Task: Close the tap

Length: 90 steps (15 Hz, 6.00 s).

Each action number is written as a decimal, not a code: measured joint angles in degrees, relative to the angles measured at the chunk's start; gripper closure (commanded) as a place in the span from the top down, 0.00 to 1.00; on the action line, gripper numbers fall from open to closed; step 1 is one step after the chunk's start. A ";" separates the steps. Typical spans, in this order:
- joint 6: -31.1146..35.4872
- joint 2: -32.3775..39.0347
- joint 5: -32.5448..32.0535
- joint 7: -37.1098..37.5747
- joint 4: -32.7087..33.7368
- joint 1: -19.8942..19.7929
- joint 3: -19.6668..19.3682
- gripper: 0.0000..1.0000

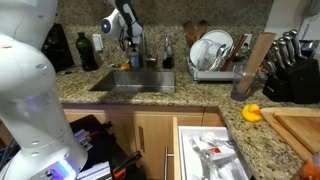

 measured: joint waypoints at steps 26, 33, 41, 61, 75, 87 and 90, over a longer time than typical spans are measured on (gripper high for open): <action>2.91 8.06 -0.29 -15.11 4.45 -13.95 7.58 1.00; 12.30 11.23 0.90 -8.54 6.00 -20.28 6.17 1.00; 12.46 12.39 0.38 -8.89 6.67 -20.50 5.56 1.00; 11.70 31.11 -0.35 -26.33 28.79 -14.04 9.81 1.00; 11.70 35.56 -0.33 -35.42 38.62 -9.69 12.01 1.00; 19.25 36.36 11.24 -28.48 38.94 -13.26 14.36 1.00; 22.62 36.56 11.47 -25.15 39.18 -14.41 16.80 1.00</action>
